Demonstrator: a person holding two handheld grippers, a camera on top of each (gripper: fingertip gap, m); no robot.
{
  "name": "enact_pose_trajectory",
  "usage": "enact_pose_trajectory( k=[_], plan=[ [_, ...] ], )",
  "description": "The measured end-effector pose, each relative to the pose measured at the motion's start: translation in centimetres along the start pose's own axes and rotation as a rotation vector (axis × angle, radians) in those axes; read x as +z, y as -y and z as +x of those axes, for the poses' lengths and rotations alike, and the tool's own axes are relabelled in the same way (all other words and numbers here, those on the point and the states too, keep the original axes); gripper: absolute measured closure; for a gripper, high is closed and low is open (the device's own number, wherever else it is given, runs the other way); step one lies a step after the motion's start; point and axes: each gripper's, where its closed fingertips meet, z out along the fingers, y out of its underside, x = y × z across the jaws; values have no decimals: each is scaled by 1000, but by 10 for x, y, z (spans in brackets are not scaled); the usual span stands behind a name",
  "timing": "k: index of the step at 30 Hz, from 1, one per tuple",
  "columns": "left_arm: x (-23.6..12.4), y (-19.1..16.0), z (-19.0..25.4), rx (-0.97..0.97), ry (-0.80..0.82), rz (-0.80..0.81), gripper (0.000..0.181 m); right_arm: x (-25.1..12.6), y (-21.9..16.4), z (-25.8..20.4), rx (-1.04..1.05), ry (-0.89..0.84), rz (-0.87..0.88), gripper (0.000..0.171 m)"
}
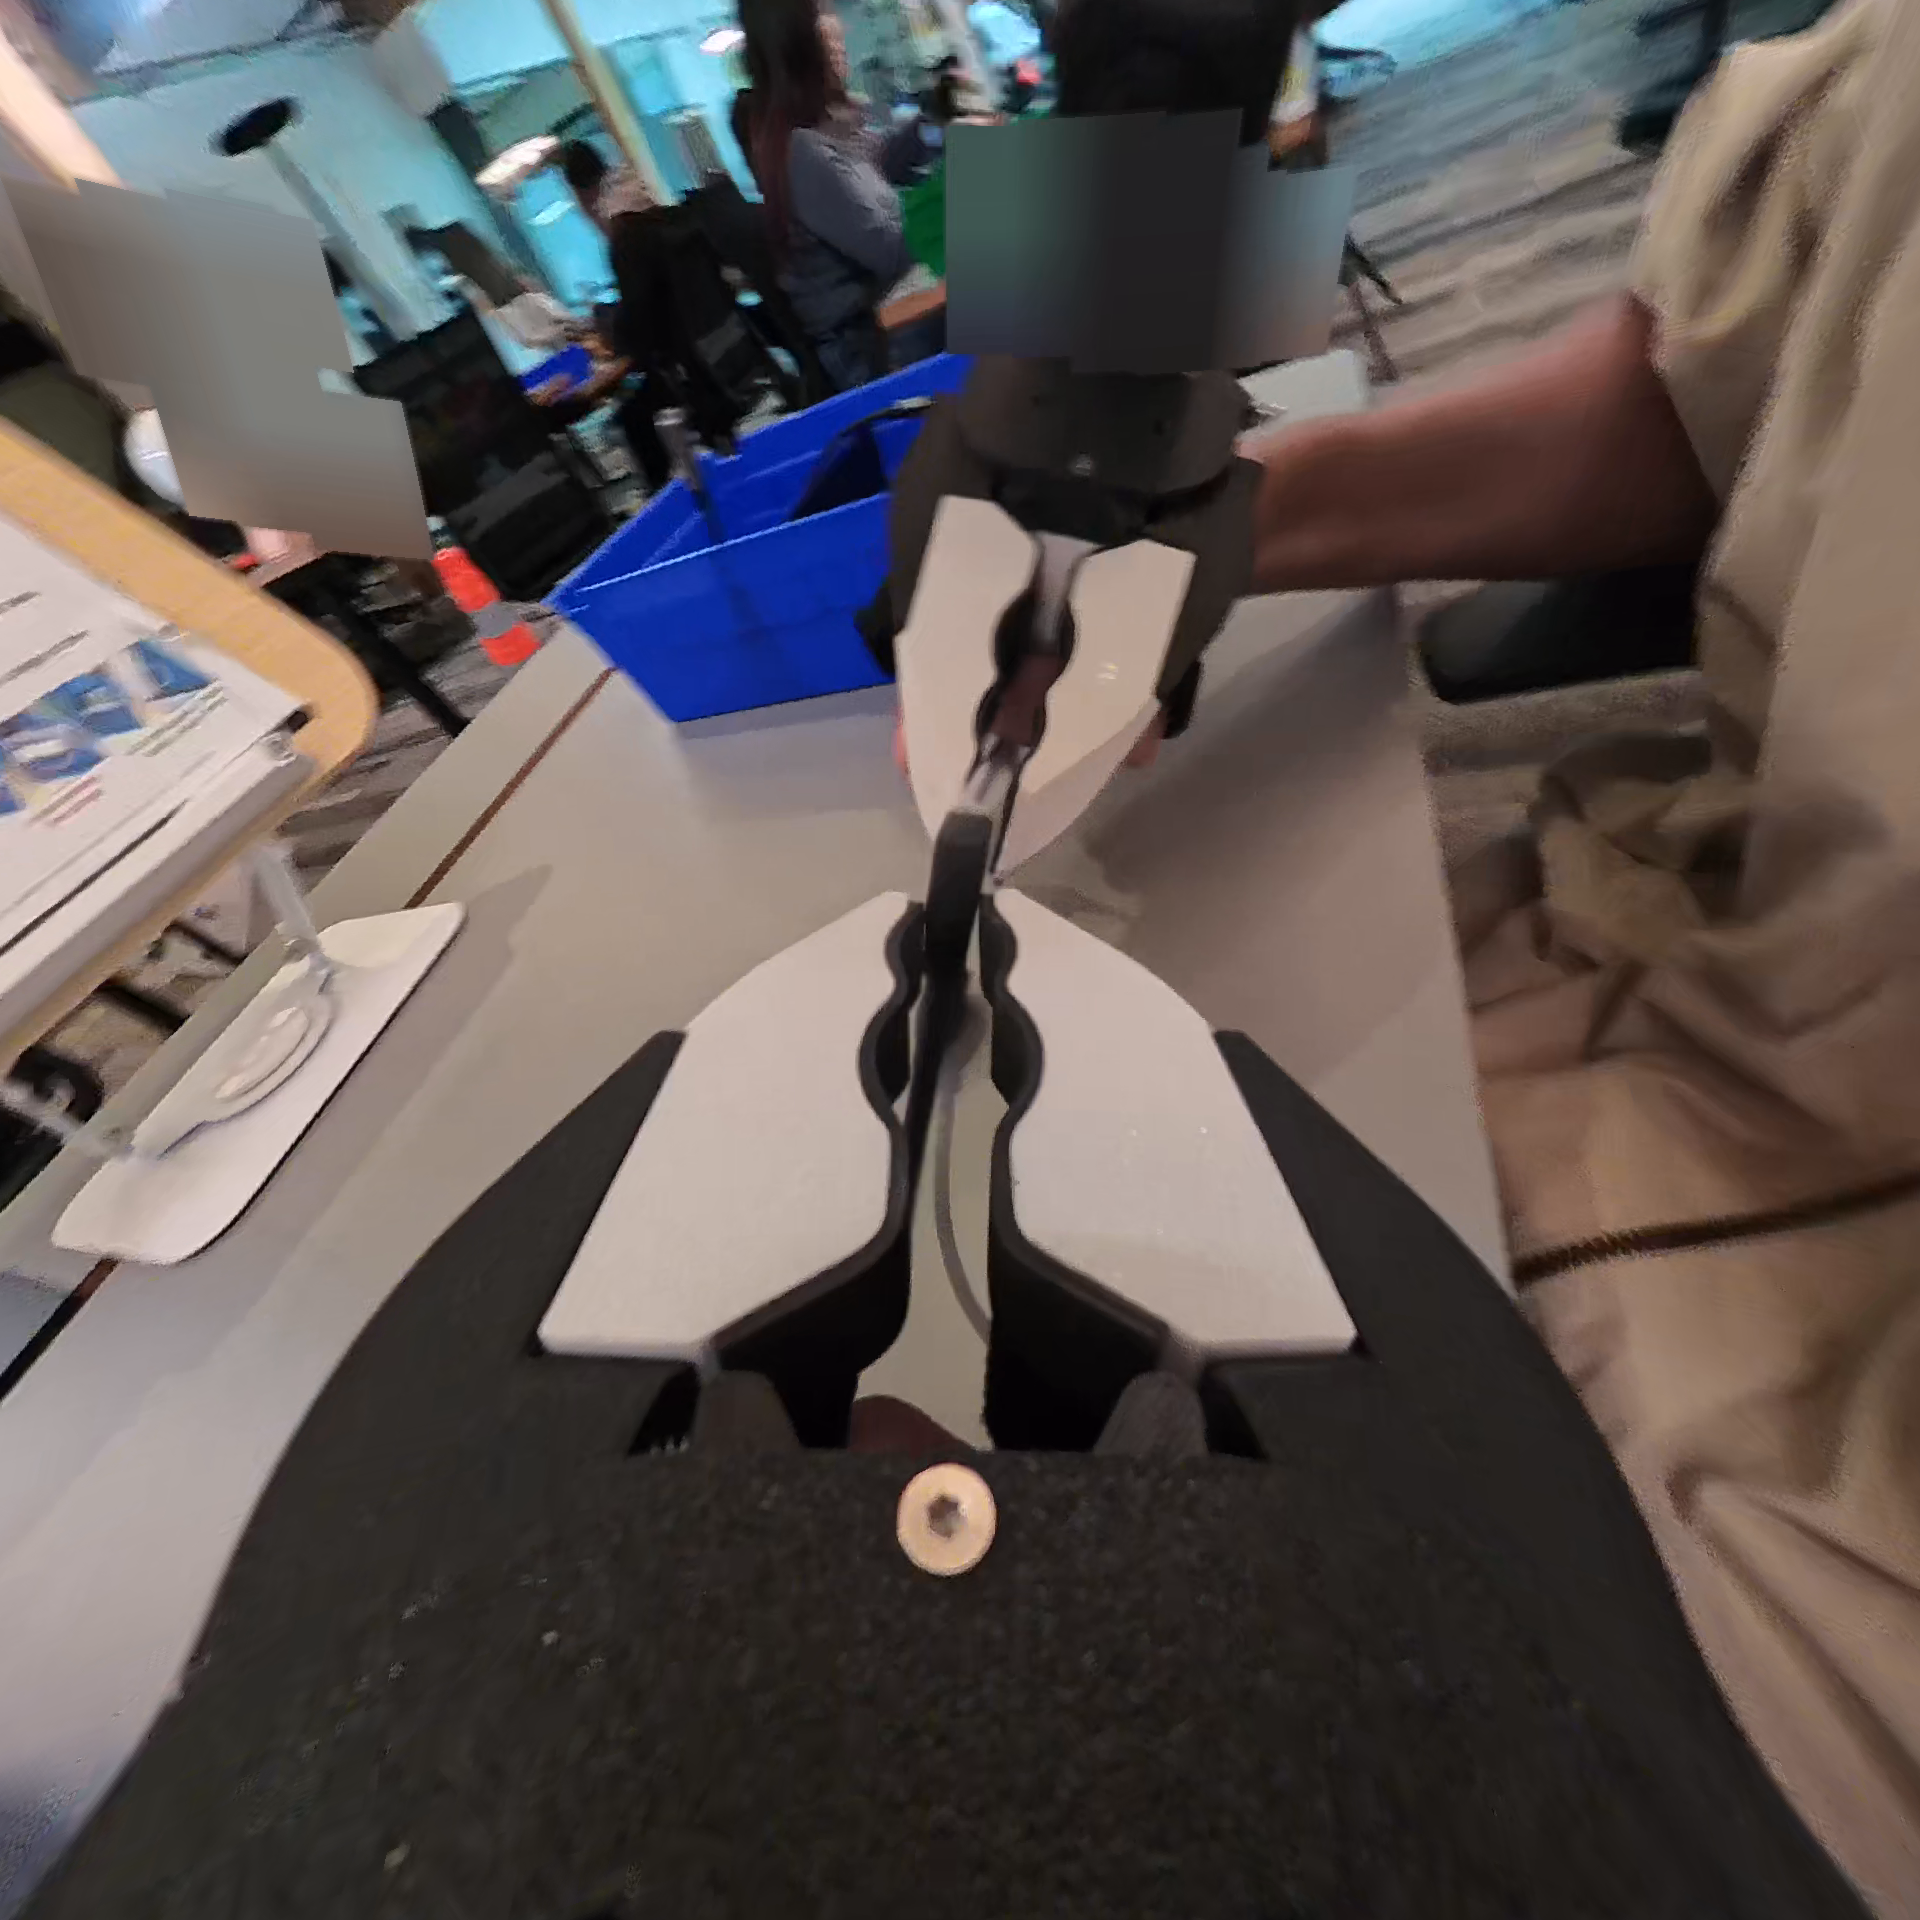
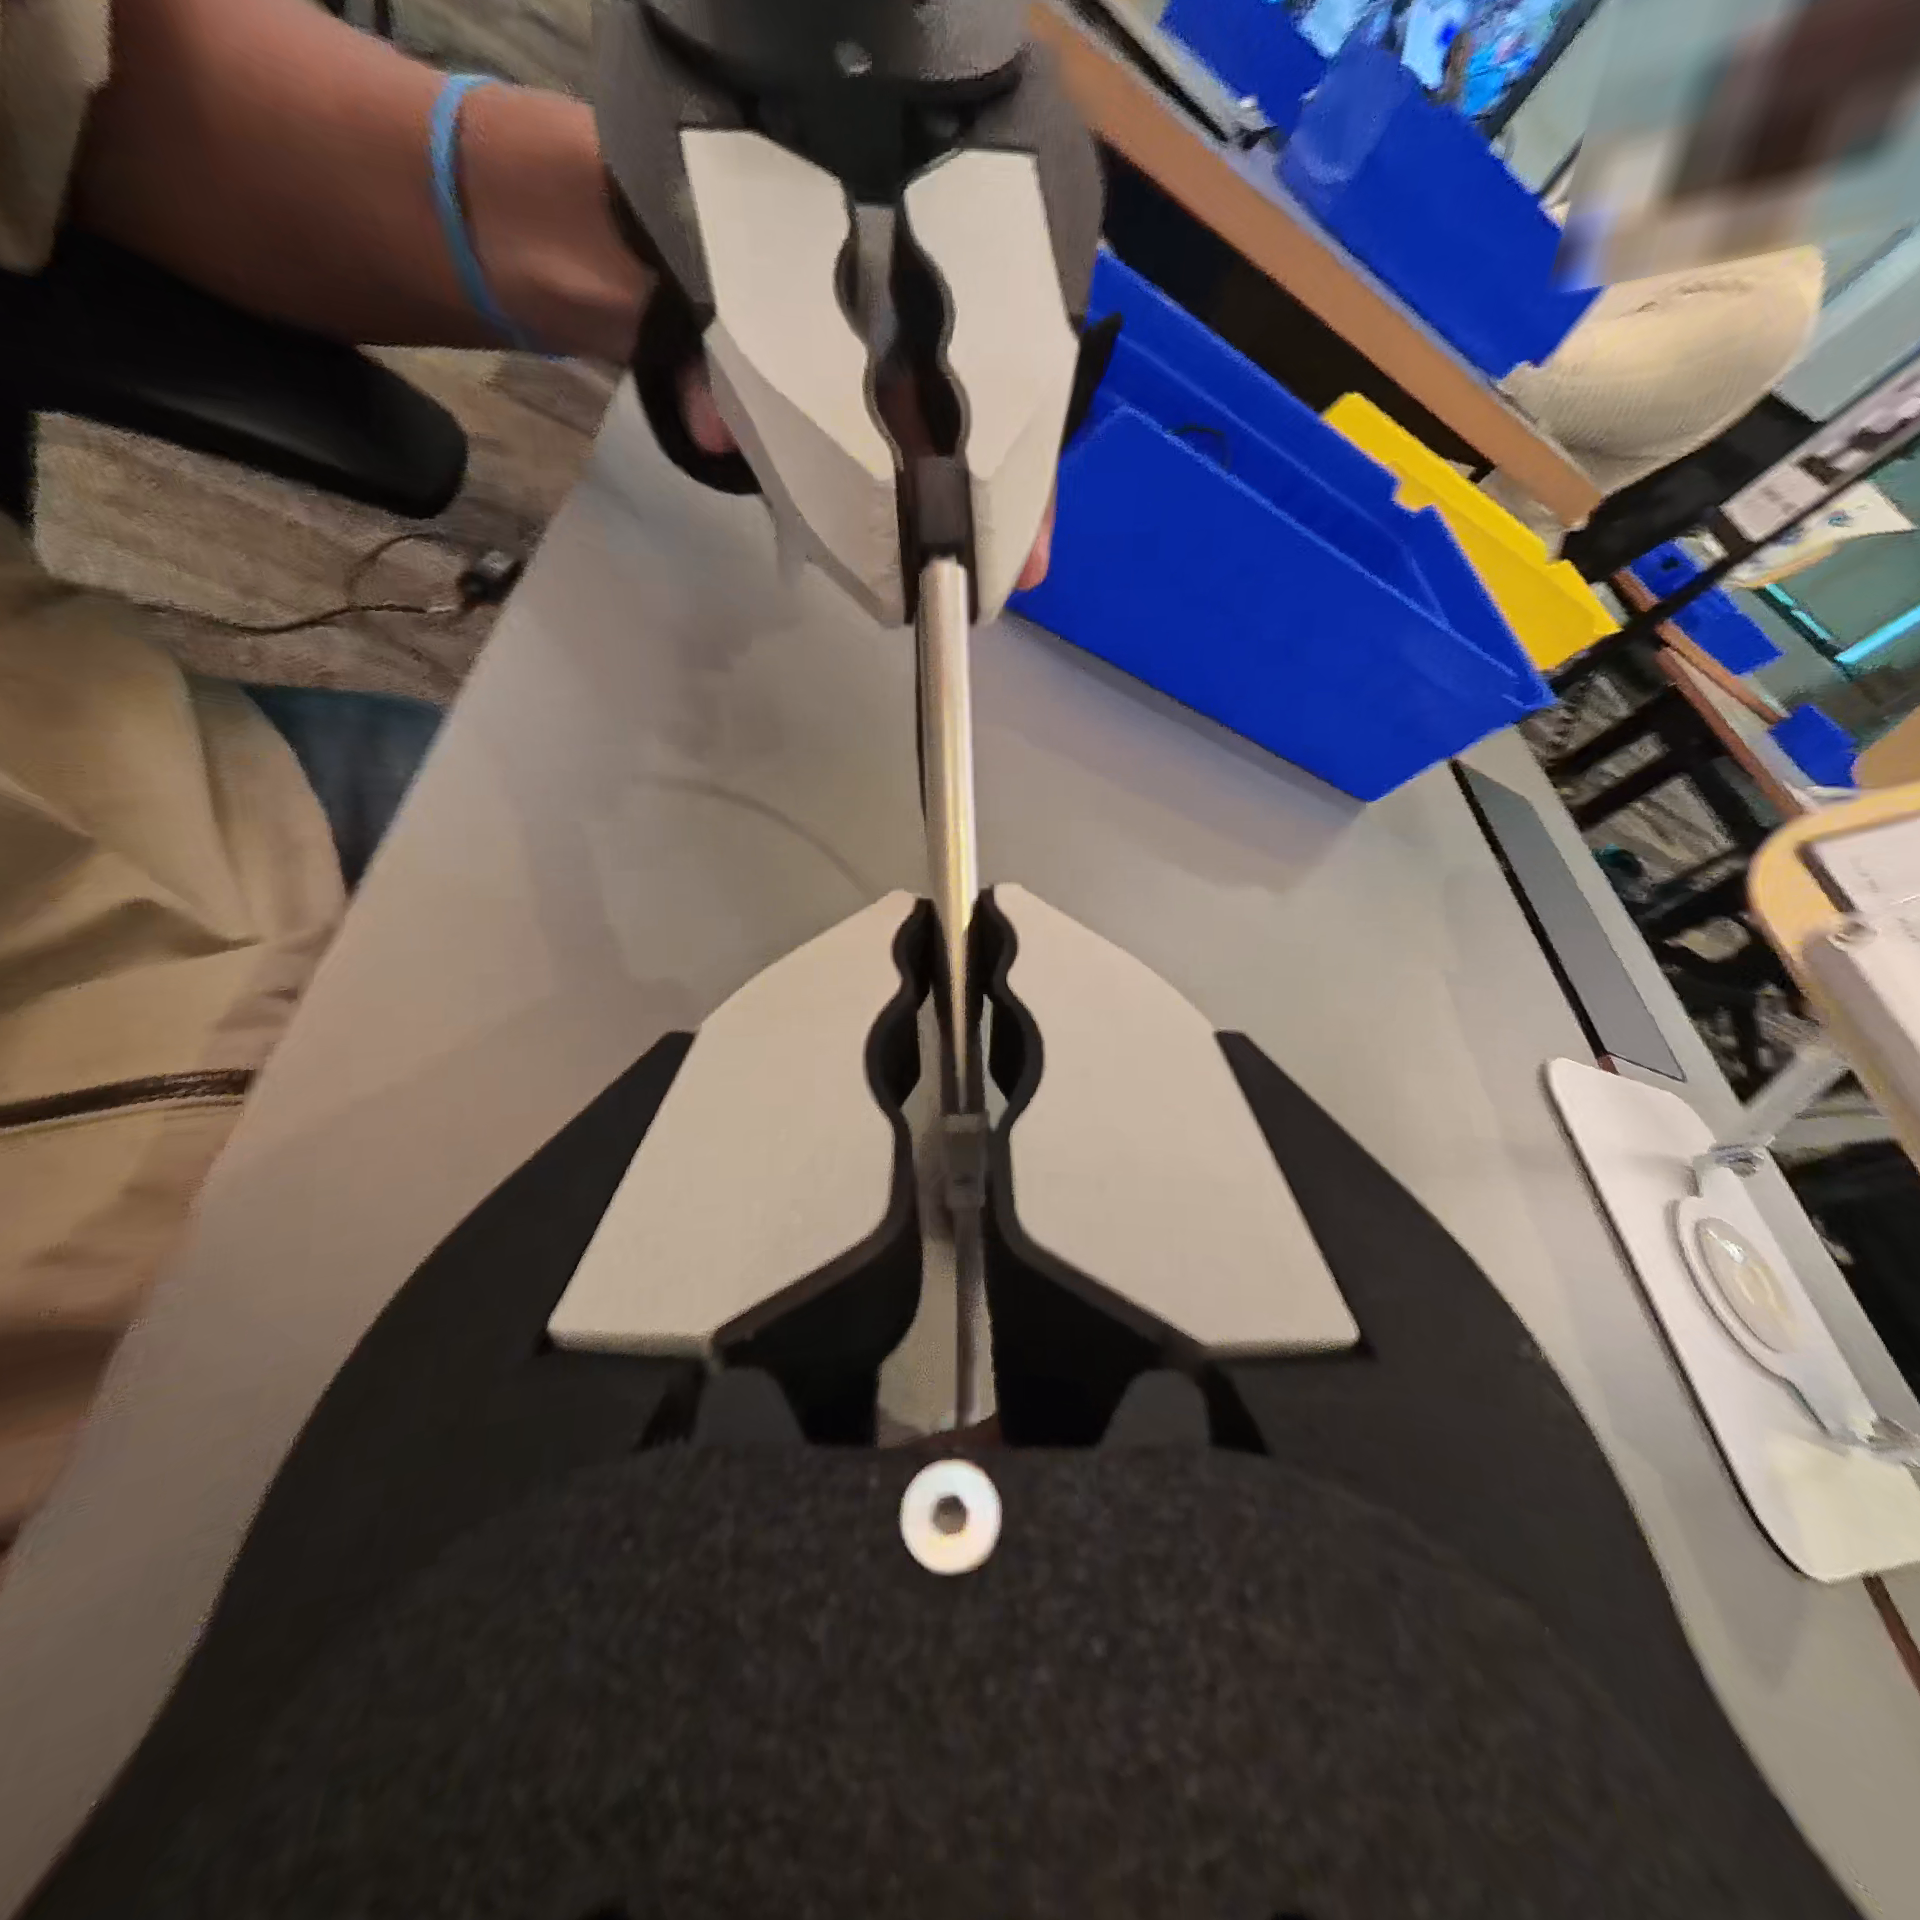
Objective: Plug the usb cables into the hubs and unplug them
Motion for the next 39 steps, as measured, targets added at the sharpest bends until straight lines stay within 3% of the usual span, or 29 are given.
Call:
enact_pose_trajectory(
  k=[6, 11, 16, 24, 31, 35, 39],
  plan=[
    [-7, -24, -40, -138, 221, 38, 140, -3, -43, 43, -44, -230, -171, 164],
    [-36, -66, -102, -252, 712, -32, 120, -8, -54, 63, -175, -412, -245, 164],
    [-70, -85, -121, -384, 1006, -118, 116, 1, -59, 53, -138, -379, -243, 164],
    [-75, -102, -128, -536, 1012, -151, 116, -6, -61, 62, -45, -406, -218, 164],
    [-70, -93, -122, -447, 1002, -145, 121, -26, -41, 83, -11, -460, -173, 164],
    [-64, -92, -119, -397, 987, -173, 121, -85, 5, 134, -24, -555, -182, 164],
    [-63, -92, -118, -407, 966, -165, 122, -182, 28, 211, -59, -690, -338, 163]
  ],
)
